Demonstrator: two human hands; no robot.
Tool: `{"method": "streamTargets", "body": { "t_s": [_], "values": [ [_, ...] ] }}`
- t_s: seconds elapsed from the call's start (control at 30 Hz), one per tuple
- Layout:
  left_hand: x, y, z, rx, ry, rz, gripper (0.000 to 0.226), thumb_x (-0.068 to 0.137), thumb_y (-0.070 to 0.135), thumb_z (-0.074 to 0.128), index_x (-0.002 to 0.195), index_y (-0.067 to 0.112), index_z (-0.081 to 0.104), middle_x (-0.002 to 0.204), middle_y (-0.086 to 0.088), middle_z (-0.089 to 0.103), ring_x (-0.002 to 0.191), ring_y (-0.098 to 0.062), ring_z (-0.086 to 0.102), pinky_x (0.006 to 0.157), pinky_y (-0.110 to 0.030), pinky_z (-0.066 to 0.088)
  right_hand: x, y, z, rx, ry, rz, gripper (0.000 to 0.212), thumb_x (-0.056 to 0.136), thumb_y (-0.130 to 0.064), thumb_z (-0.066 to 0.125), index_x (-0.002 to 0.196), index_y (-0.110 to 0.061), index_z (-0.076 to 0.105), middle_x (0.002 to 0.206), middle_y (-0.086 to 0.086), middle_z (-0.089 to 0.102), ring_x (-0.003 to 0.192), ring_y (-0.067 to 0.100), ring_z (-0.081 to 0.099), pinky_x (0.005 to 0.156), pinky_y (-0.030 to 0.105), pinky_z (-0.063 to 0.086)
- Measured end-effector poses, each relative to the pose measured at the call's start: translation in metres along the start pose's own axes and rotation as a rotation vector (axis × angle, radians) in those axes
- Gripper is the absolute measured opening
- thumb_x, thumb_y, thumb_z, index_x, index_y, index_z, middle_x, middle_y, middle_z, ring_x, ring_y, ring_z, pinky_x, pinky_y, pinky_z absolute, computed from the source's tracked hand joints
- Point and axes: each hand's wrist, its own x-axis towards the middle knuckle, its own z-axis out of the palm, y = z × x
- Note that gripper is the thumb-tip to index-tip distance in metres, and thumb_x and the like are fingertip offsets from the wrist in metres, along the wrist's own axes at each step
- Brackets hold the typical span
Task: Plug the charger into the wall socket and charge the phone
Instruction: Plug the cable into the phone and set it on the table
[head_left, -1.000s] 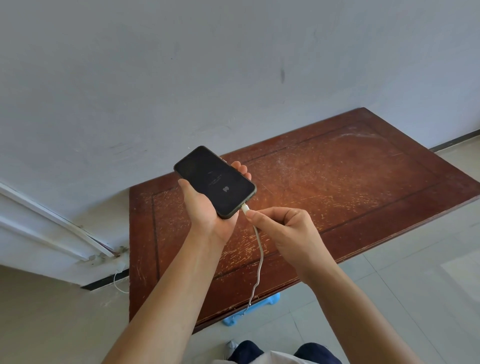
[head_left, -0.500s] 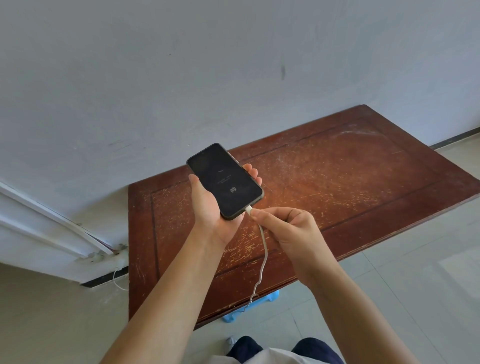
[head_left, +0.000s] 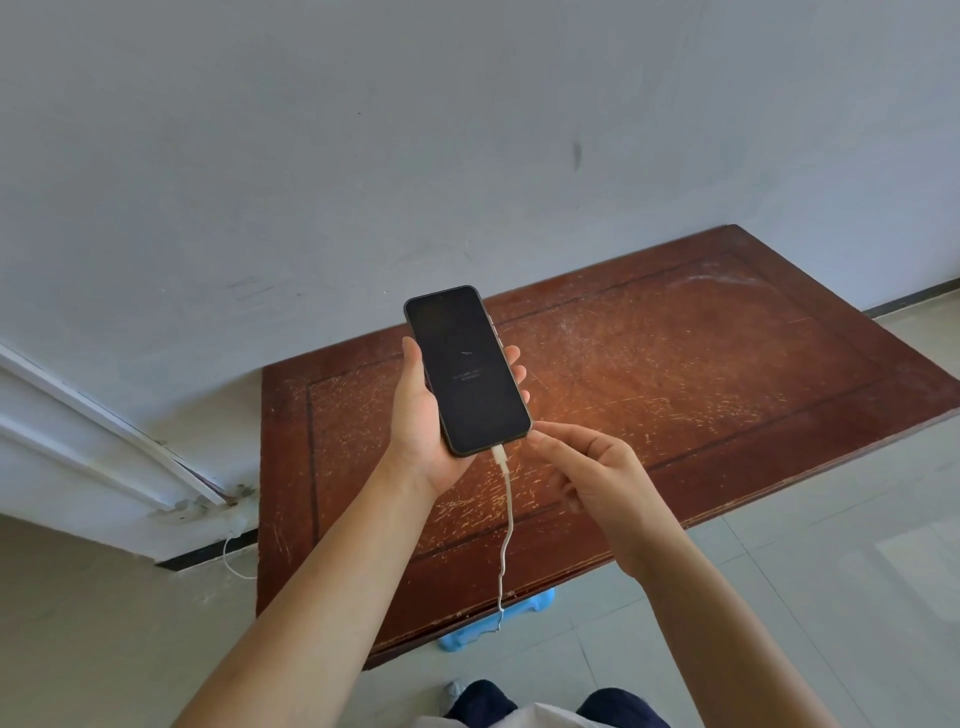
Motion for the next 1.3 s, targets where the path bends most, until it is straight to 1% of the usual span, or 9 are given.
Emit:
{"method": "streamTargets", "body": {
  "t_s": [0.13,0.27,0.4,0.47,0.63,0.7,0.9,1.13,1.3],
  "values": [
    [-0.004,0.0,-0.011,-0.005,-0.029,-0.021,0.071,0.093,0.068,0.039,0.136,0.015,0.057,0.141,-0.019,0.056,0.13,-0.036,0.053,0.104,-0.054,0.046,0.001,0.009,-0.002,0.046,0.012,-0.018,0.018,0.096,-0.033,0.064,0.096,-0.04,0.081,0.086,-0.003,0.079,0.062,0.005,0.055,0.054,0.019,0.045],
    [-0.005,0.001,-0.015,0.001,-0.049,-0.029,0.073,0.093,0.067,0.041,0.14,0.012,0.052,0.144,-0.021,0.053,0.13,-0.037,0.052,0.105,-0.053,0.044,0.0,0.015,-0.001,0.064,0.005,-0.038,0.017,0.088,-0.04,0.068,0.1,-0.038,0.08,0.085,0.011,0.075,0.064,0.015,0.05,0.054,0.022,0.043],
    [-0.006,0.001,-0.013,0.028,-0.053,-0.016,0.074,0.094,0.067,0.039,0.139,0.011,0.053,0.139,-0.022,0.058,0.125,-0.037,0.056,0.105,-0.053,0.045,0.002,0.021,0.0,0.086,-0.013,-0.049,0.026,0.078,-0.046,0.07,0.1,-0.037,0.08,0.079,-0.004,0.076,0.059,0.005,0.053,0.052,0.018,0.044],
    [-0.006,0.0,-0.013,0.029,-0.051,-0.015,0.074,0.094,0.068,0.037,0.139,0.011,0.054,0.137,-0.021,0.06,0.123,-0.037,0.058,0.103,-0.053,0.047,0.002,0.023,-0.001,0.082,-0.02,-0.058,0.027,0.078,-0.047,0.071,0.101,-0.036,0.08,0.078,-0.004,0.075,0.06,0.005,0.053,0.053,0.018,0.045],
    [-0.008,0.0,-0.014,0.017,-0.052,-0.012,0.073,0.094,0.067,0.037,0.136,0.011,0.057,0.131,-0.021,0.064,0.117,-0.038,0.062,0.099,-0.052,0.051,0.001,0.023,-0.002,0.066,-0.034,-0.075,0.032,0.077,-0.054,0.071,0.101,-0.036,0.08,0.089,0.025,0.069,0.068,0.023,0.047,0.056,0.025,0.042],
    [-0.008,-0.001,-0.013,0.021,-0.05,-0.011,0.073,0.094,0.067,0.037,0.134,0.011,0.059,0.129,-0.021,0.065,0.115,-0.038,0.063,0.1,-0.053,0.05,0.002,0.024,-0.003,0.058,-0.039,-0.083,0.031,0.077,-0.055,0.071,0.1,-0.036,0.08,0.092,0.029,0.066,0.069,0.025,0.045,0.056,0.025,0.041],
    [-0.01,-0.002,-0.011,0.04,-0.043,-0.015,0.072,0.093,0.069,0.036,0.13,0.012,0.064,0.13,-0.02,0.064,0.117,-0.037,0.061,0.102,-0.052,0.047,0.003,0.027,-0.005,0.047,-0.045,-0.091,0.03,0.078,-0.054,0.071,0.101,-0.036,0.08,0.089,0.022,0.069,0.067,0.02,0.048,0.055,0.022,0.043],
    [-0.01,-0.009,-0.017,0.066,0.015,-0.025,0.074,0.092,0.071,0.035,0.131,0.014,0.063,0.135,-0.018,0.062,0.12,-0.035,0.061,0.102,-0.053,0.049,0.004,0.036,-0.008,0.028,-0.04,-0.071,0.023,0.082,-0.047,0.07,0.099,-0.034,0.08,0.072,0.001,0.067,0.061,0.012,0.05,0.054,0.019,0.045],
    [-0.006,-0.022,-0.026,0.104,0.201,-0.065,0.066,0.089,0.072,0.043,0.12,0.021,0.071,0.123,-0.013,0.071,0.11,-0.033,0.069,0.084,-0.052,0.058,0.01,0.051,-0.007,0.055,-0.036,-0.032,0.015,0.095,-0.026,0.066,0.104,-0.026,0.078,0.075,-0.003,0.075,0.065,0.006,0.064,0.06,0.018,0.053]
  ]
}}
